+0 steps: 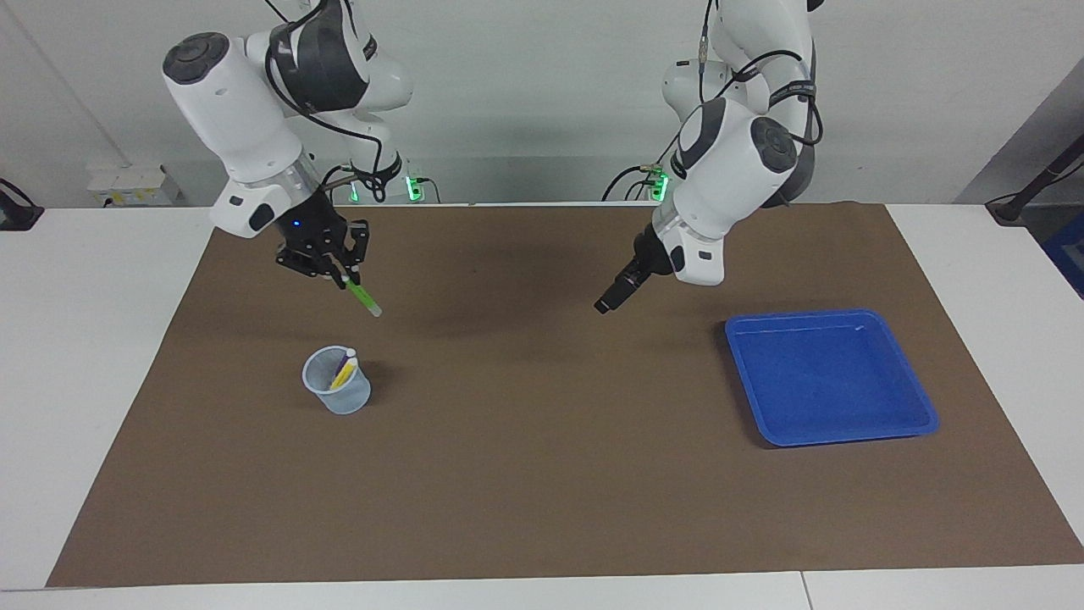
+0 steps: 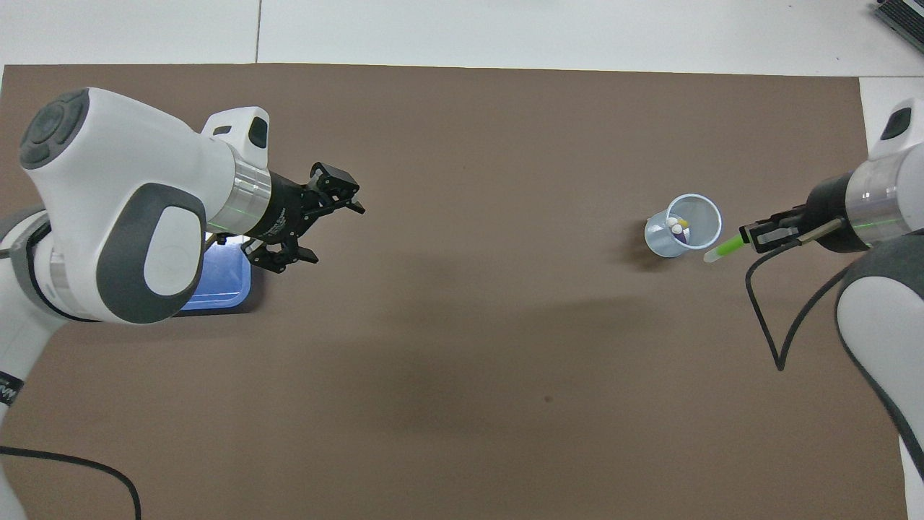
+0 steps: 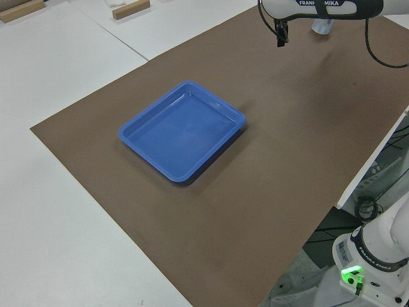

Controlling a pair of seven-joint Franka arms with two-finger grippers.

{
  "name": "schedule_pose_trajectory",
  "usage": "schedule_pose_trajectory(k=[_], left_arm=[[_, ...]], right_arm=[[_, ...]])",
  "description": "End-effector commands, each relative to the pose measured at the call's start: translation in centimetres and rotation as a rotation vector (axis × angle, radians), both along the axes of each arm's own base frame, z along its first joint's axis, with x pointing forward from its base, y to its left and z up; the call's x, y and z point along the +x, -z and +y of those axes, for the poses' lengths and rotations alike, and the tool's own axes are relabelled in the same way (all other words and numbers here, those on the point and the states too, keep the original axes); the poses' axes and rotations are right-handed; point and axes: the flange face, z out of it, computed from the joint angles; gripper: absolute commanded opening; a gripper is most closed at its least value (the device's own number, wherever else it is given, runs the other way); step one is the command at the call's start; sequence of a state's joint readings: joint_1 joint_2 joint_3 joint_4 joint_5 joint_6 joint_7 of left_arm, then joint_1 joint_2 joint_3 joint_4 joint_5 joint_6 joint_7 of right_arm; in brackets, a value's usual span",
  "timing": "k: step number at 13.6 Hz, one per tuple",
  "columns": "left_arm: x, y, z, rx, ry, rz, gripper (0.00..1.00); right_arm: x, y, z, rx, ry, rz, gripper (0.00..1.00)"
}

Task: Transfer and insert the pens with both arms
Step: 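Insert the green pen into the white cup while the left gripper withdraws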

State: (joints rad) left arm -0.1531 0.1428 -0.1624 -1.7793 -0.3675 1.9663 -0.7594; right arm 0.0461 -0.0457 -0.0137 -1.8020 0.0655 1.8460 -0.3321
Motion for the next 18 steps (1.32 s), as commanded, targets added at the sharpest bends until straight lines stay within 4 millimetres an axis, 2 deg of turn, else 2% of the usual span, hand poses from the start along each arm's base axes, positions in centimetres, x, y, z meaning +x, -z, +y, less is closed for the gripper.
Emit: schedule_pose_trajectory(k=[1,4,6,7,9,13,16,18], left_arm=[[0.3,-0.7,3.4,0.152,0.299,-0.127,1.00],[2.0,-3.0,7.7,0.262,0.539,-0.248,1.00],[2.5,-4.5,9.5,0.333,0.696,-0.304,1.00],[2.8,-5.0,11.0,0.374,0.764,-0.317,1.00],[2.9,-6.0,14.0,0.391,0.804,-0.328,1.00],[-0.1,-9.6,16.7,0.397,0.875,-0.280,1.00],[-3.5,-12.2,16.8,0.379,0.870,-0.198,1.00],[-4.7,-12.8,17.1,0.362,0.867,-0.152,1.00]], right_arm=[[0.6,-0.1,-1.0,-0.055,-0.053,-0.032,0.00],[1.9,1.3,-1.0,-0.072,-0.058,-0.069,0.00],[2.7,2.3,-0.6,-0.082,-0.068,-0.091,0.00],[3.1,3.0,-0.5,-0.083,-0.070,-0.091,0.00],[3.6,4.3,-0.4,-0.083,-0.071,-0.086,0.00],[3.6,6.5,-0.2,-0.081,-0.066,-0.080,0.00],[3.9,8.9,-0.3,-0.081,-0.061,-0.068,0.00],[3.9,10.0,-0.3,-0.077,-0.042,-0.056,0.00]])
